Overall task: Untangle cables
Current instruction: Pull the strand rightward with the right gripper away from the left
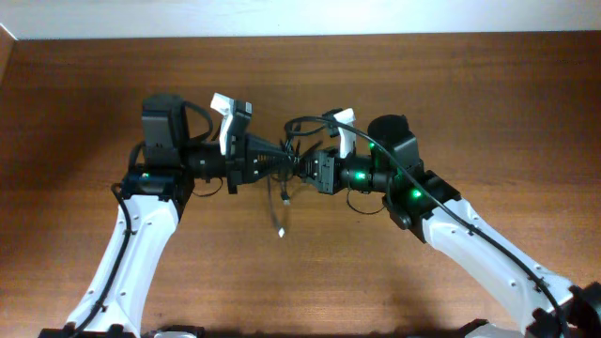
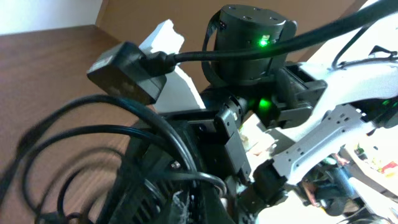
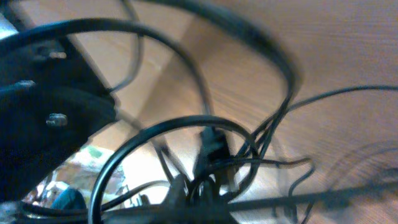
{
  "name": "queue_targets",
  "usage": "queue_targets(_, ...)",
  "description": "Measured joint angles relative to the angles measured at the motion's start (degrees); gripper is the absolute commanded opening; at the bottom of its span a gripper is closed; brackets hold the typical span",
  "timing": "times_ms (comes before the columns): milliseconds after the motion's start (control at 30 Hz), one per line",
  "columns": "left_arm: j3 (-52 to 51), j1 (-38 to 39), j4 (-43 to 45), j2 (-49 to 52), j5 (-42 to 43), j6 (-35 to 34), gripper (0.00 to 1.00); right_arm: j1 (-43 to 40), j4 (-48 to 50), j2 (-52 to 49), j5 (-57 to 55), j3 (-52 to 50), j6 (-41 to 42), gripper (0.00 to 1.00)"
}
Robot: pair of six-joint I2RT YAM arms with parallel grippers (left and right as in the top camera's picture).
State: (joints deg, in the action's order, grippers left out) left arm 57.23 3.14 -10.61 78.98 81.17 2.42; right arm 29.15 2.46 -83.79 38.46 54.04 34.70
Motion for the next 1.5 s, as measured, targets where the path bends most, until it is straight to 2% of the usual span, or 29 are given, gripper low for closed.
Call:
queue_targets(67,0.0,-0.1,0.4,0.0,-3.0,0.0,0.00,0.0,-7.9,1.0,-5.5,1.0,0.7,0.04)
queue_targets(167,-0.1,-1.0,-6.2,0.0,-14.4,0.0,0.00,0.1,-18.0,1.7,-14.8,1.5,1.0,0.04)
queue_targets(267,0.3,-1.9,-14.5,-0.2,-35.3,-2.5,0.00,0.0,-26.4,2.1,-24.7,-0.1,0.8,0.04)
queue_targets(333,0.4,-2.1,-20.2,-0.2,-52.7,-7.6,0.00,0.0,-29.3,5.7,-31.3,-0.7,0.6,0.04)
queue_targets(400,0.4,-2.1,-24.0,-0.3,-67.5,-15.6,0.00,0.0,-28.7,12.4,-34.7,-0.8,-1.2,0.04)
queue_targets(433,0.4,-2.3,-24.3,-0.3,-70.0,-18.4,0.00,0.0,-27.6,16.2,-35.6,-0.8,-2.3,0.06)
queue_targets(500,0.4,-2.5,-22.0,-0.3,-68.5,-22.0,0.00,0.0,-26.9,21.4,-36.0,-0.8,-3.5,0.24)
queue_targets(567,0.4,-2.7,-14.4,-0.2,-52.0,-16.3,0.02,0.0,-26.8,24.4,-34.3,-0.7,-4.5,0.32)
queue_targets(600,0.4,-2.7,-13.0,-0.2,-46.4,-13.0,0.01,0.0,-26.9,24.5,-32.6,-0.7,-4.8,0.36)
queue_targets(633,0.5,-2.6,-12.2,-0.3,-37.8,-8.0,0.00,0.0,-26.9,24.2,-30.9,-0.7,-5.0,0.43)
queue_targets(700,0.5,-2.3,-12.2,-0.3,-27.4,-3.3,0.00,0.0,-26.8,22.8,-25.7,-0.7,-7.5,0.58)
queue_targets(733,0.5,-2.3,-12.2,-0.3,-24.1,-2.8,0.00,0.0,-26.6,21.5,-23.8,-0.7,-9.5,0.63)
queue_targets(767,0.5,-2.3,-12.1,-0.3,-23.5,-2.6,0.00,0.0,-26.4,20.5,-22.7,-0.7,-10.0,0.73)
queue_targets(867,0.5,-2.3,-10.0,-0.3,-12.9,-1.6,0.00,0.0,-21.9,14.3,-15.9,-0.7,-14.7,0.84)
queue_targets(967,0.5,-2.3,-9.7,-0.3,-7.3,-1.8,0.00,0.3,-15.3,8.7,-12.3,-0.8,-16.7,1.00)
queue_targets(1033,0.5,-2.3,-9.7,-0.3,-5.6,-2.5,0.02,1.4,-9.9,5.5,-11.5,-0.8,-16.7,1.00)
queue_targets(1067,0.5,-2.3,-9.7,-0.3,-5.3,-2.6,0.02,2.1,-8.1,4.5,-11.5,-0.8,-16.4,0.93)
queue_targets(1100,0.5,-2.3,-9.7,-0.3,-5.1,-3.3,0.00,2.9,-6.1,3.4,-12.3,-0.8,-14.9,0.72)
queue_targets(1133,0.5,-2.4,-9.7,-0.3,-5.0,-4.3,0.00,3.7,-4.2,2.5,-13.9,-0.8,-12.6,0.41)
queue_targets(1200,0.5,-2.4,-9.7,-0.3,-3.8,-5.7,0.00,5.0,-2.9,0.8,-18.7,-0.8,-7.9,0.06)
queue_targets(1400,0.5,-2.4,-9.7,-0.2,0.5,-6.6,0.00,6.6,-4.4,0.8,-30.9,0.0,-3.4,0.04)
queue_targets(1500,0.4,-2.5,-9.6,-0.3,-0.3,-6.0,0.00,5.4,-15.4,4.6,-41.4,0.2,-1.9,0.04)
